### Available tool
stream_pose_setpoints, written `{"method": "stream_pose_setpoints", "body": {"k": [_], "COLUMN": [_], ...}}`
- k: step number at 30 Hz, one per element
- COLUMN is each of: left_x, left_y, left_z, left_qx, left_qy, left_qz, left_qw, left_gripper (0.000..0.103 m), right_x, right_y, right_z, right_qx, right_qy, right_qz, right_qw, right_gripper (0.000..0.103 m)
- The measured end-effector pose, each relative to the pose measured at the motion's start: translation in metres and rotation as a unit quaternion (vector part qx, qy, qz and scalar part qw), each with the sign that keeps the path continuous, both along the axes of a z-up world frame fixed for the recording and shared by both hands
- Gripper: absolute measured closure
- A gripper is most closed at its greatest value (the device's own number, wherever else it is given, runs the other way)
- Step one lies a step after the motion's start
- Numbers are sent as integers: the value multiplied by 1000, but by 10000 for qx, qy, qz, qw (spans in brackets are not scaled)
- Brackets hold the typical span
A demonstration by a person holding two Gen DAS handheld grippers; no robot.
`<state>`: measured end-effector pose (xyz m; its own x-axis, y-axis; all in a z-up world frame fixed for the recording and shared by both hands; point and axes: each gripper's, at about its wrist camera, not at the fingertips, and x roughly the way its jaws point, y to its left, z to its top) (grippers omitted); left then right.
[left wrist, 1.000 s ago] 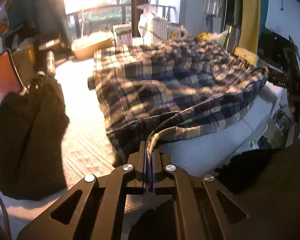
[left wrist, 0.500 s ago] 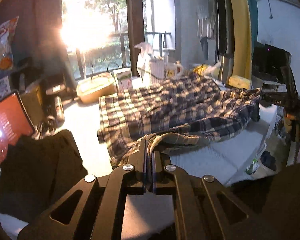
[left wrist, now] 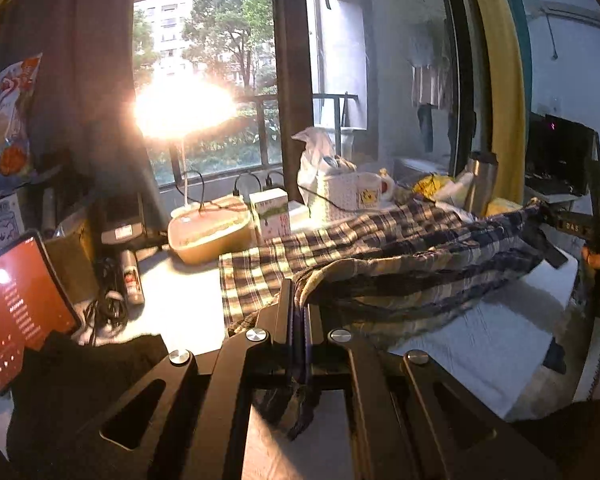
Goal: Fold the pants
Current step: 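Lift the plaid garment with both grippers and stretch it between them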
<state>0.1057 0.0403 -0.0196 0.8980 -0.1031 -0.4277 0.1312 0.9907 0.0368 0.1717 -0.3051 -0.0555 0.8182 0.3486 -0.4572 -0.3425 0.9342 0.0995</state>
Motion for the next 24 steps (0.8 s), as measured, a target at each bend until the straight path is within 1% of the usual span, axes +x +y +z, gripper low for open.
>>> {"method": "stream_pose_setpoints", "body": {"k": [3, 7, 10, 13, 18, 24], "left_x": [11, 33, 53, 71, 101, 140], "left_y": [3, 4, 4, 6, 11, 17], "left_z": [8, 17, 22, 25, 24, 12], "left_qx": [55, 225, 429, 467, 535, 606], "left_qy": [-86, -159, -207, -223, -168, -8], "left_qz": [50, 107, 173, 168, 154, 136], "left_qw": [9999, 9996, 9987, 9985, 9983, 9981], "left_gripper": [101, 101, 101, 101, 101, 101], "right_x": [9, 24, 42, 61, 91, 139], "right_y": [3, 6, 10, 13, 19, 27], "right_z": [8, 19, 26, 30, 35, 27], "right_qx": [-27, -41, -25, -13, -14, -131], "right_qy": [-68, -170, -191, -203, -218, -90], "right_qz": [2, -13, 5, -15, -25, -10], "right_qw": [10000, 9998, 9998, 9998, 9998, 9999], "right_gripper": [99, 99, 99, 99, 99, 99]}}
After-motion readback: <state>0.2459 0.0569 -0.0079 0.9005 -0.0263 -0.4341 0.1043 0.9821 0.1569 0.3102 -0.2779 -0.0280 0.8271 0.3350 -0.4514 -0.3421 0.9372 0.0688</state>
